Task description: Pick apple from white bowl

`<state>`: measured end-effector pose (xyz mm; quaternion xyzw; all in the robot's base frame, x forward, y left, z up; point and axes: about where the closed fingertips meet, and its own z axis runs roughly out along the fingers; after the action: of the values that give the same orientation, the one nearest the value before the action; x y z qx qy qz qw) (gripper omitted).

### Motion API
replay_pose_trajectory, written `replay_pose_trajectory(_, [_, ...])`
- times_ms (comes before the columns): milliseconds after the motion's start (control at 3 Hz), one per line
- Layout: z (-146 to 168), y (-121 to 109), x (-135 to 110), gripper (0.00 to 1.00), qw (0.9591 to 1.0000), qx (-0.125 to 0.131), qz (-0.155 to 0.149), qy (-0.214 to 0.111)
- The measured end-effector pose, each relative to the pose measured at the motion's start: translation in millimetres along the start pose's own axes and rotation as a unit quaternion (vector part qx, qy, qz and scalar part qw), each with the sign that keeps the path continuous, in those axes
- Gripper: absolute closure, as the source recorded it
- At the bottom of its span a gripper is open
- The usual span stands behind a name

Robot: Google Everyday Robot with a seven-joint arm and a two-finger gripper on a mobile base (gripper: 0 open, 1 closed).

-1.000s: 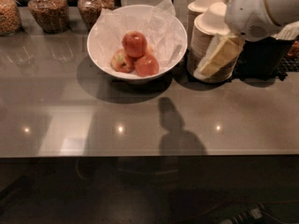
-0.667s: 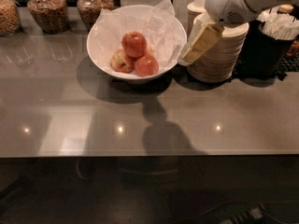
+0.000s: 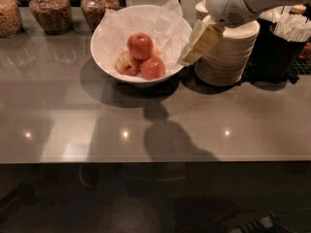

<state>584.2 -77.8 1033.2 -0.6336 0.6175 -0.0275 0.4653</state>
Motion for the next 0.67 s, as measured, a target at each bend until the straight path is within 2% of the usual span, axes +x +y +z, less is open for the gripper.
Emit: replay_pose_trajectory(667, [48,0,-12,0.0,0.9991,-0.007,0.005,-0.042])
